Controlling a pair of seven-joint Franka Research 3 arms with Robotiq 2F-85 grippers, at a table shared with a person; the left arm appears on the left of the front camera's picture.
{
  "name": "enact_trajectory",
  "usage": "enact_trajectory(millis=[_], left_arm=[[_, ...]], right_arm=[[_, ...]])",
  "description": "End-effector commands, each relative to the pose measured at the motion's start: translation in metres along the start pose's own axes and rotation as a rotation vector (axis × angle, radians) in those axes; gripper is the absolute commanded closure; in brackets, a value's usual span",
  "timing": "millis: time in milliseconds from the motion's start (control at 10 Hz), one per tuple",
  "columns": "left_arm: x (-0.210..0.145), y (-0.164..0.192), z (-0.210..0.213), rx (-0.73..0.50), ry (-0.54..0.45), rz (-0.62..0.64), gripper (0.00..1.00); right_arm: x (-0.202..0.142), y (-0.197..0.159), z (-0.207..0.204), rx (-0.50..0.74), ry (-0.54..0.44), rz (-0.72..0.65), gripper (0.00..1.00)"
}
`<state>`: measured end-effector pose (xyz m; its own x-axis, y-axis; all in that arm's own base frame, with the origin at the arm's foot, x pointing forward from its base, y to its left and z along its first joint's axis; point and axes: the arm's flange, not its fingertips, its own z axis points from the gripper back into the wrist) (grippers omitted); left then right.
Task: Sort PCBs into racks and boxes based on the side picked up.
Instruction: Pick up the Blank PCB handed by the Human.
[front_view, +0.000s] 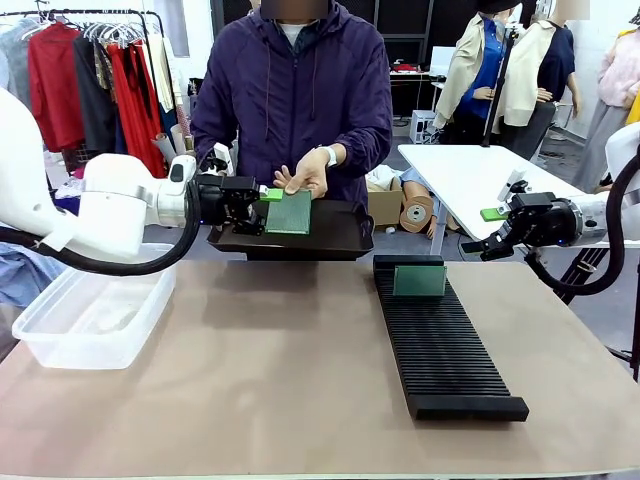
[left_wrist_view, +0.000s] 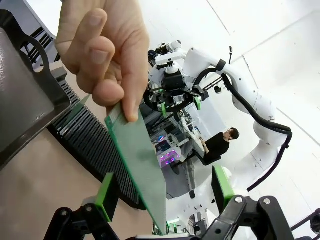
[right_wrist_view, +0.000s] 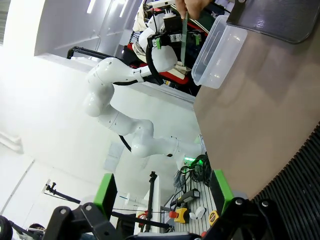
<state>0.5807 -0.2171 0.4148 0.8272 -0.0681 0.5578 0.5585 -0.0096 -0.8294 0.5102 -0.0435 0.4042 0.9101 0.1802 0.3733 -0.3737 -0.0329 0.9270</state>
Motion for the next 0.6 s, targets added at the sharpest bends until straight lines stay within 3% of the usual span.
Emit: enact_trajectory(millis=[0,300,400,500], left_arm=[[0.0066,-0.0006,-0.0037,-0.032,-0.019,0.012,0.29],[0.0061,-0.0008,-0.0036,-0.038,-0.022,0.020,0.85],[0.0057,-0.0001,-0.0026,-0.042,-0.021,0.022,1.00],[0.0055,0.0001,-0.0026,-0.045,-0.016,0.024,1.00]], right_arm=[[0.0007,0.0005,0.0007,-0.010,0.001,0.019,0.00],[0.0007,0.0005,0.0007,-0.010,0.001,0.019,0.00],[0.0007,0.0005,0.0007,-0.010,0.001,0.019,0.00],[0.0007,0.0005,0.0007,-0.010,0.001,0.019,0.00]])
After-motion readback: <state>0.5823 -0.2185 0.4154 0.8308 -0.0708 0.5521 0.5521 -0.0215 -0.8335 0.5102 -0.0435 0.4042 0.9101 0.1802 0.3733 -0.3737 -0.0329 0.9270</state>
